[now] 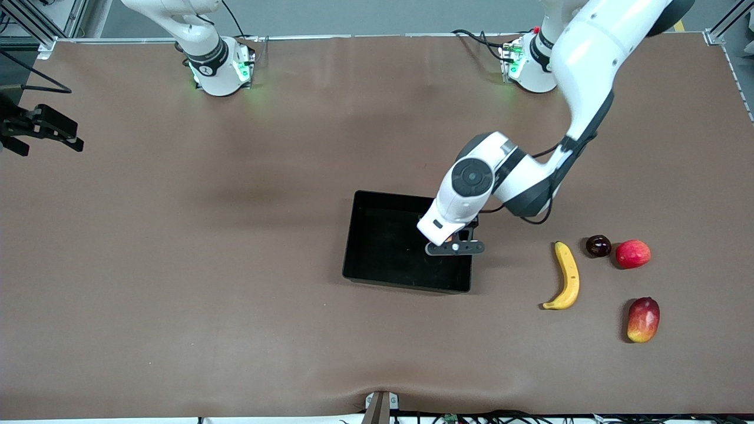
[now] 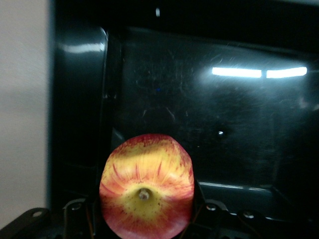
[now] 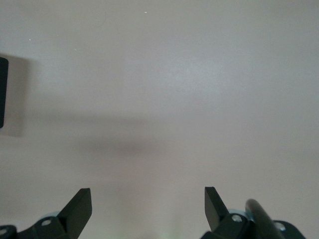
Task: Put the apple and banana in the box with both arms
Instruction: 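Lift the red apple with the left gripper and carry it over the box, then lower the apple into the box and open the left gripper, then move the left gripper to the yellow banana and grasp it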
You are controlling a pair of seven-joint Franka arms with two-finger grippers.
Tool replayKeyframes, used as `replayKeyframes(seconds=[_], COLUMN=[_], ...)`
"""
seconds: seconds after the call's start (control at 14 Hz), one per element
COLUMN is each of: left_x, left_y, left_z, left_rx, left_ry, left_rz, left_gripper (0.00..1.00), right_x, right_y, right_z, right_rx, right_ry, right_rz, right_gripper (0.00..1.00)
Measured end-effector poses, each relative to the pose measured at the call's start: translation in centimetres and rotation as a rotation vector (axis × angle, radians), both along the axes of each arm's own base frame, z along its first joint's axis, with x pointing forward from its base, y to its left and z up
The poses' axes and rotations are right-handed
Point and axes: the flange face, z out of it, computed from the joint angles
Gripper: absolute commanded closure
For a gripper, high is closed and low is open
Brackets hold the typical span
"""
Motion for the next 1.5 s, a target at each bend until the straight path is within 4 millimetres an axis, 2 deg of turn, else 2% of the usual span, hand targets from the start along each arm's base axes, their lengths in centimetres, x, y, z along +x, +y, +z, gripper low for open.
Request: replayKeyframes(seconds=[0.07,0.14,0.21,0.36,0.57,0.71,0.86,1.0,1.14,1.21,1.36,1.5], left_x=[0.0,0.1,0.0,-0.3,-0.2,0.9,2.6,4.3,6.2,7.3,9.4,10.7], left_y=[0.3,0.5,0.5,0.2,-0.1,0.1,1.0,3.4,7.9,10.8,17.9,24.6], left_z=[-1.2,-2.1,-2.8,-3.6,-3.4,-1.8,1.7,6.3,10.0,10.9,10.4,7.8], left_rx=[0.002,0.003,0.005,0.006,0.001,-0.013,-0.023,-0.015,0.005,0.016,0.034,0.038], left_ry=[0.017,0.030,0.041,0.055,0.051,0.020,-0.034,-0.091,-0.134,-0.142,-0.129,-0.086], left_rz=[0.004,0.008,0.009,0.006,0.015,0.028,0.053,0.093,0.134,0.126,0.071,0.016], left_gripper=[1.00,0.85,0.64,0.00,0.00,0.00,0.00,0.00,0.00,0.00,0.00,0.00], right_x=[0.0,0.0,0.0,0.0,0.0,0.0,0.0,0.0,0.0,0.0,0.0,-0.1], right_y=[0.0,0.0,0.0,0.0,-0.1,-0.1,-0.1,-0.1,-0.1,-0.1,-0.2,-0.2], right_z=[0.0,0.0,0.0,0.0,0.0,0.0,0.0,0.0,0.0,-0.1,-0.1,-0.1], right_rx=[0.000,0.000,0.000,0.000,0.000,0.000,0.000,0.000,0.000,0.000,0.000,0.000], right_ry=[0.000,0.001,0.001,0.002,0.002,0.002,0.002,0.003,0.003,0.003,0.004,0.006], right_rz=[0.000,0.000,0.000,-0.001,-0.003,-0.003,-0.003,-0.003,-0.003,-0.003,-0.004,-0.005], right_gripper=[0.00,0.00,0.00,0.00,0.00,0.00,0.00,0.00,0.00,0.00,0.00,0.00])
